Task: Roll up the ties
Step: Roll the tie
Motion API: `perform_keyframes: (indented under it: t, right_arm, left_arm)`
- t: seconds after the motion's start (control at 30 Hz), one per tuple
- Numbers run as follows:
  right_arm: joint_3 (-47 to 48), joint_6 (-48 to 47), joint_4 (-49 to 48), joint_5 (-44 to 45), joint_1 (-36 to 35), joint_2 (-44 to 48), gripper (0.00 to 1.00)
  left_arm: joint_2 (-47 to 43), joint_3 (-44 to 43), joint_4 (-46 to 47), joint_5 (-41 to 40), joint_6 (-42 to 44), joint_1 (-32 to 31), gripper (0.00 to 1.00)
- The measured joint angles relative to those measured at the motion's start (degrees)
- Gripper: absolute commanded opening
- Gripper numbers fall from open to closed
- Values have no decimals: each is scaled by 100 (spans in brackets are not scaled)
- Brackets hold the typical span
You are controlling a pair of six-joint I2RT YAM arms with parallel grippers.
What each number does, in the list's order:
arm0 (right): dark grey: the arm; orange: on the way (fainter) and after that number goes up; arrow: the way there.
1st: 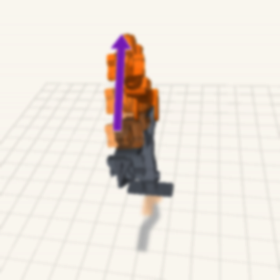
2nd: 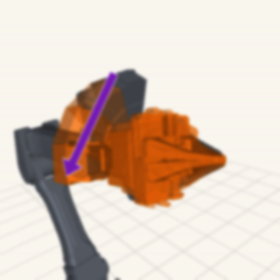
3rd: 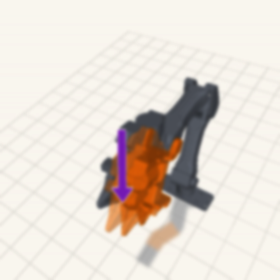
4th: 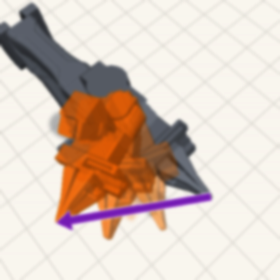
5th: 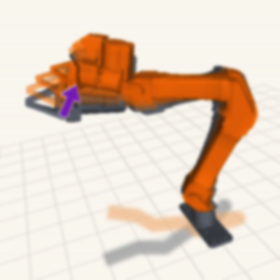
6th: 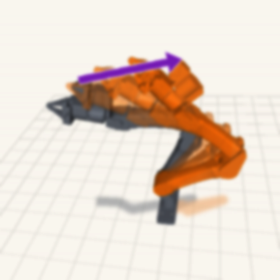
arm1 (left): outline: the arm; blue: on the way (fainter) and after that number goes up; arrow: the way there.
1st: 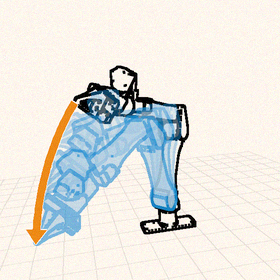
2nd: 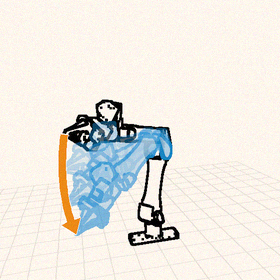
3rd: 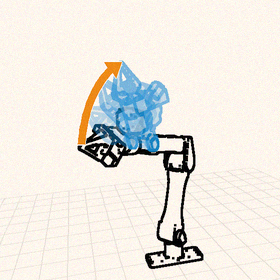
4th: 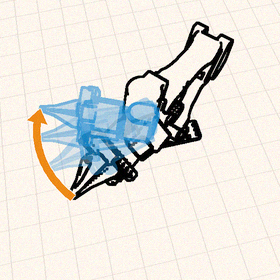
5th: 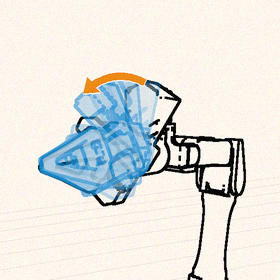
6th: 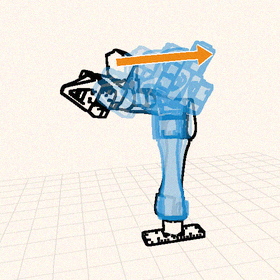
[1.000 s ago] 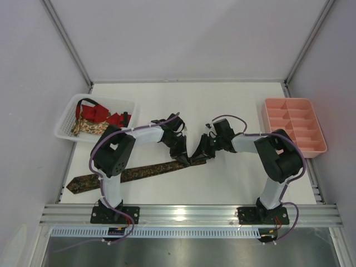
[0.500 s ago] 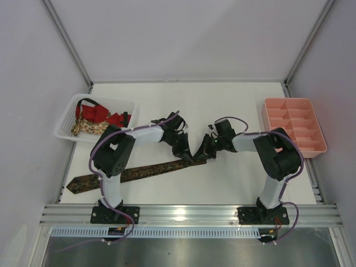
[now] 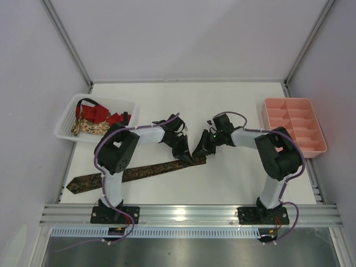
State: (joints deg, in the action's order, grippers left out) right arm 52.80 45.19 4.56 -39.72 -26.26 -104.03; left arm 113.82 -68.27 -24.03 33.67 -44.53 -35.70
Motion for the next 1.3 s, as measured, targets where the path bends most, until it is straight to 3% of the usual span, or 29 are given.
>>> perform_keyframes:
  t: [0.03,0.1,0.17,0.2,0.3,0.37,0.4,0.6,0.8,1.0,1.3]
  right_arm:
    - [227,-203,297,50,-2,0,26]
    - [708,-645,767,168,-2,26,39]
    - [1307,-1272,1231,286,15,103,46]
    - [1545,-1617,1416,286,33,157,58]
    - [2184,-2861,1932,229,105,376,79]
    - [2297,-3720,2192,238,122,562,88]
    - [2284,-4162,2337,264,120,686,99]
    - [1202,-6454,2409,1161,-247,1349,100]
    - [673,-8109,2277,1335,-422,1344,100]
    - [581,-9241,2124,1386,-802,1178,97]
    - [592,-10120,2168,1403,-1014,857,97]
  left_arm:
    - [9,0,0,13,4,9,0]
    - [31,-2,2,63,13,26,1]
    - [55,-11,0,120,55,46,0]
    - [74,-33,-11,151,79,55,0]
    - [160,-111,-79,260,164,83,0]
    - [208,-170,-140,323,223,103,0]
    - [229,-203,-173,345,264,107,0]
    - [280,-264,-245,420,426,125,1]
    - [424,-496,-481,496,597,160,1]
    - [459,-535,-518,533,623,201,1]
    - [481,-560,-549,570,693,214,1]
